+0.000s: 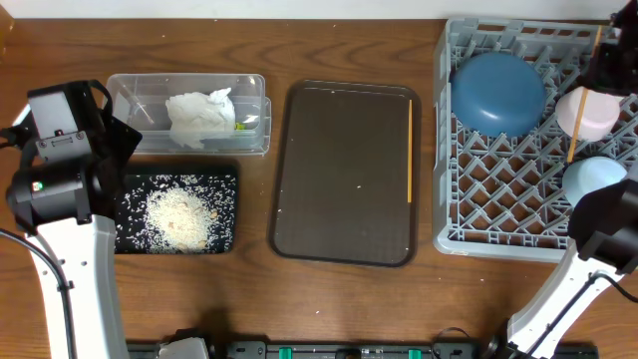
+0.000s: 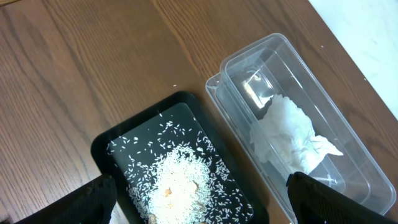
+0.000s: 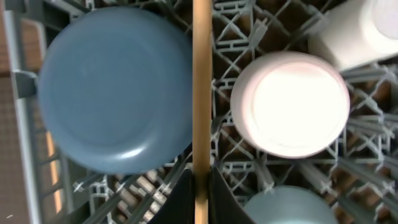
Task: Sort waste into correct bins and load items into the dishwasher rack
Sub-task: 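Carry the chopstick to the rack and insert it upright beside the pink bowl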
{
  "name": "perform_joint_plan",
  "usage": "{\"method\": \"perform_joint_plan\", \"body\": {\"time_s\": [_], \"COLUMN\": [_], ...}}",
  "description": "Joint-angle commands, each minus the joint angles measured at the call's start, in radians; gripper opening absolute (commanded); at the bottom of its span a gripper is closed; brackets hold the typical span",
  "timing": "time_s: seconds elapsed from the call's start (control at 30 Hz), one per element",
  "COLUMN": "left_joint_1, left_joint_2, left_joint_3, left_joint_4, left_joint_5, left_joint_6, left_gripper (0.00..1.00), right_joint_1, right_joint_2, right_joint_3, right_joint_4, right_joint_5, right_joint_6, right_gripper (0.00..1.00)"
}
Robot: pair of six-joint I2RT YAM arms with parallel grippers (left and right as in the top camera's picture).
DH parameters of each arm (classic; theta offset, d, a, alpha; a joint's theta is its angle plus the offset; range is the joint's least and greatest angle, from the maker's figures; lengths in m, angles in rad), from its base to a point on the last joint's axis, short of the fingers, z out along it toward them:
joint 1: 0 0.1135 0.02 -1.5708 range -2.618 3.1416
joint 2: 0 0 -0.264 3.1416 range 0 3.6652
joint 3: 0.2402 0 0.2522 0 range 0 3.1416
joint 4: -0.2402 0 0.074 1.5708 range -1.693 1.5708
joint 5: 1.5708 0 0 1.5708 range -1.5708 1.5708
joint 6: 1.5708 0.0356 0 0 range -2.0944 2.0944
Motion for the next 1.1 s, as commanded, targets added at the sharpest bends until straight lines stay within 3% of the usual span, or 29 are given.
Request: {"method": "perform_joint_plan", "body": {"time_s": [0.0,0.2,0.43,0.53,0.63,0.67,1.07], "left_joint_1": [0.005,0.006,0.006,0.005,0.006,0.005,0.005], "left_joint_2": [0.004,0.004,0.004,0.004,0.004,0.004,0.004], "left_joint_3": [-0.003,-0.003,-0.003,-0.003,-0.003,-0.003,-0.003], "left_joint_4": [-0.003,-0.003,-0.003,-0.003,-0.003,-0.003,-0.003], "left_joint_5": [-0.020,-0.020,-0.020,-0.020,-0.020,-0.020,-0.020], "left_joint_6": [-0.013,-0.013,-0.013,-0.013,-0.013,-0.013,-0.013], "left_gripper": [0.90,0.91,0.90,0.90,0.90,0.90,0.90], "right_joint_1": [0.007,0.010,0.037,0.043,0.045,0.045,0.081], "right_joint_2": [0.009,0.009,0.006,0.006,0.006,0.006,-0.100], "right_joint_3": [-0.080,-0.243,-0.259,-0.259,-0.258,-0.258,-0.258], "right_joint_4": [0.022,0.082,0.060,0.040,0.026,0.018,-0.071], "right_joint_5": [0.024,-0.027,-0.102,-0.101,-0.070,-0.068,-0.169], "right_joint_6": [-0.037,-0.036,-0.006,-0.002,0.055,0.074,0.173], "right_gripper": [0.06,0.01,0.01,0.10,0.29,0.31,0.31]}}
